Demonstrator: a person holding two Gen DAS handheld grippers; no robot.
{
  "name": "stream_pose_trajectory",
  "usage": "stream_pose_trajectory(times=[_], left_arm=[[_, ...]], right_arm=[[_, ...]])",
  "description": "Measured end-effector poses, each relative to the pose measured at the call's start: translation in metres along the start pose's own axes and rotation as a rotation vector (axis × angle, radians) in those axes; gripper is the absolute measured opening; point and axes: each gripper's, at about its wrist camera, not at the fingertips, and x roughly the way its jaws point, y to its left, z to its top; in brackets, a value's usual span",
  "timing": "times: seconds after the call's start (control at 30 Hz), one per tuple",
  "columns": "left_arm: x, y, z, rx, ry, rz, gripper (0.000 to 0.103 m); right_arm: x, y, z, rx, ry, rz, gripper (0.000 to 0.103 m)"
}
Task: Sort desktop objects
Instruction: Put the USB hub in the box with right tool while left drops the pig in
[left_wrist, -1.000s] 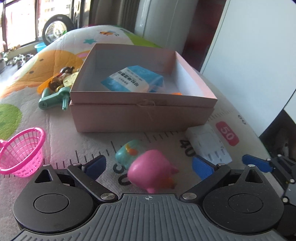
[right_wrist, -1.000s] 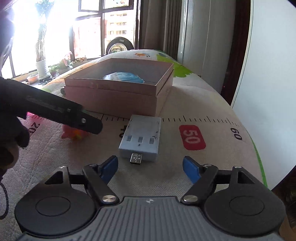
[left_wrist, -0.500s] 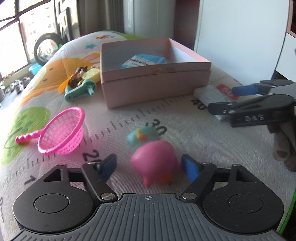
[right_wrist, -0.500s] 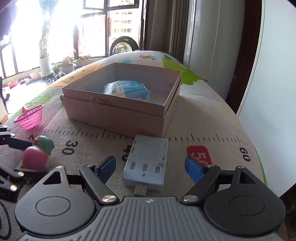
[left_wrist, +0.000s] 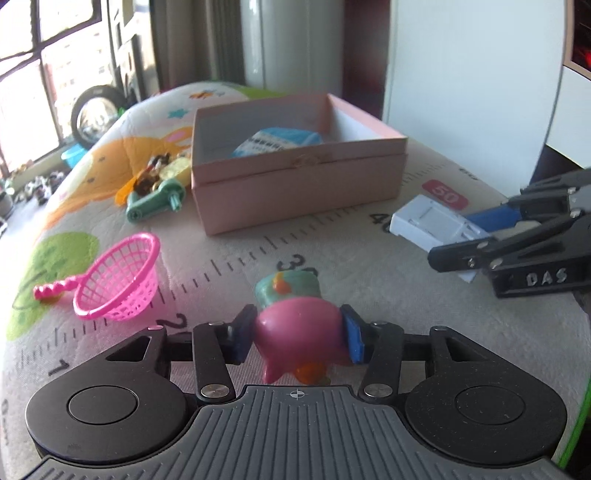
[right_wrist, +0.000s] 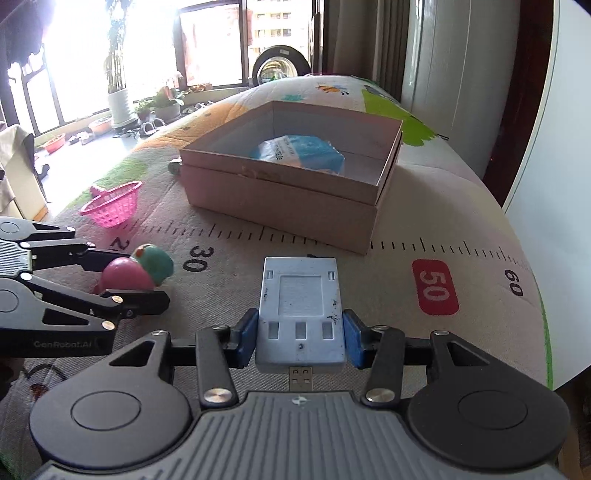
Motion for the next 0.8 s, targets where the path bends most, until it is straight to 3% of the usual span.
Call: stream_pose_trajectory(times=[0.17,0.33,0.4,0.47,0.53,0.6,0.7,0.8], left_arm=[[-0.036,-0.003,0.038,0.049,-0.163,-0.011,0.053],[-0.040,-0.004,0.113,0.116,-0.352,0.021,0.053],[-0.021,0.002,0.143,0.097,-0.368,0.021,0.064],[-0.003,0.013,0.158,0.069,-0.335,0.002,0.081],[0.002,0.027,0.152,0.048,-0.303,-0.018,0.084],[-0.002,0.044,0.127,0.073,-0.285,-0.019,0.098],[-0.005,0.064,0.080,0.124,-0.195,0.023,0.099],[-0.005,0.081,0.037,0.101,-0.088,0.059,0.100]], right_arm=[[-0.051,-0.011,0.027,0.003,-0.139,0.028,0.047],[-0.069,-0.036,0.095,0.034,-0.309,-0.004,0.047],[-0.057,-0.046,0.129,0.079,-0.338,-0.017,0.051],[-0.039,-0.055,0.155,0.108,-0.329,-0.002,0.069],[-0.023,-0.061,0.166,0.157,-0.310,-0.039,0.069],[-0.017,-0.066,0.156,0.160,-0.292,-0.021,0.073],[-0.005,-0.065,0.128,0.116,-0.254,-0.064,0.077],[0.013,-0.056,0.108,0.059,-0.183,-0.102,0.077]])
